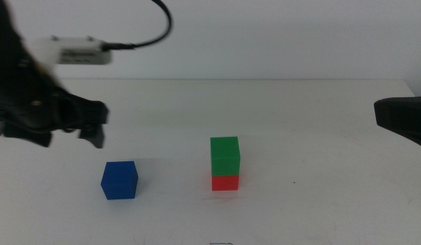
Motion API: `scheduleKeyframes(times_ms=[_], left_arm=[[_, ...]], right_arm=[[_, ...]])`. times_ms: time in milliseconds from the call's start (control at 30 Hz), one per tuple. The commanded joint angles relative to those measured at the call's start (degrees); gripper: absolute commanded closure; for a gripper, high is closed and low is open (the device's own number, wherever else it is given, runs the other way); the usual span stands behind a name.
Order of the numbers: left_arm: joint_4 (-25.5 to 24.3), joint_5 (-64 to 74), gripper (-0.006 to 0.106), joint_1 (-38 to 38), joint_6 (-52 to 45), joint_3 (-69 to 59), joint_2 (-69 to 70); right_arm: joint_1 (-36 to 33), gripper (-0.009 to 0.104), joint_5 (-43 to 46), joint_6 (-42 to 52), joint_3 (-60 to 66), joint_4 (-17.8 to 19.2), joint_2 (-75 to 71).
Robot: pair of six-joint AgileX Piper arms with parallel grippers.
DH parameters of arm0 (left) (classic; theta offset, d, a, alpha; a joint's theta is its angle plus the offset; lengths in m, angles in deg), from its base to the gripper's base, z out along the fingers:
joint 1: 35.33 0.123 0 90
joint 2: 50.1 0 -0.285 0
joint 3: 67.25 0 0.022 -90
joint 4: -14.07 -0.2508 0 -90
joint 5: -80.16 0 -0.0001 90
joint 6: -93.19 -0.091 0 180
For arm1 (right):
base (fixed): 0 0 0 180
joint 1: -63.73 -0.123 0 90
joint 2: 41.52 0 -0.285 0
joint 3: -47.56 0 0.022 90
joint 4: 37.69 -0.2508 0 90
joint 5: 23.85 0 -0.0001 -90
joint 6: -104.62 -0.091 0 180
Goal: Stack red cubes first, then green, then blue cubes in a specific spot.
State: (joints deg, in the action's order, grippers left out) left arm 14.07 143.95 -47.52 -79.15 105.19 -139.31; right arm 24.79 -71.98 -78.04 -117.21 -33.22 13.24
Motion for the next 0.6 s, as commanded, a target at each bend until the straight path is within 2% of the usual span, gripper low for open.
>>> scheduleKeyframes(times_ms=[0, 133, 300, 567], left_arm=[[-1.3, -2.7, 0.007, -1.8, 1.4, 2.5, -1.2], [-0.6, -6.3, 0.007, -2.7, 1.0, 2.8, -5.7], [2.6, -9.1, 0.007, -2.7, 0.9, 2.8, -10.0], [2.2, -9.0, 0.007, -2.7, 0.3, 2.8, -16.5]], right_arm=[[0.4, 0.004, 3.9, 0.9, -1.3, 0.8, -0.3], [0.4, 0.004, 3.9, 0.9, -1.3, 0.8, -0.3], [0.4, 0.004, 3.9, 0.9, -1.3, 0.8, -0.3], [0.4, 0.004, 3.9, 0.9, -1.3, 0.8, -0.3]])
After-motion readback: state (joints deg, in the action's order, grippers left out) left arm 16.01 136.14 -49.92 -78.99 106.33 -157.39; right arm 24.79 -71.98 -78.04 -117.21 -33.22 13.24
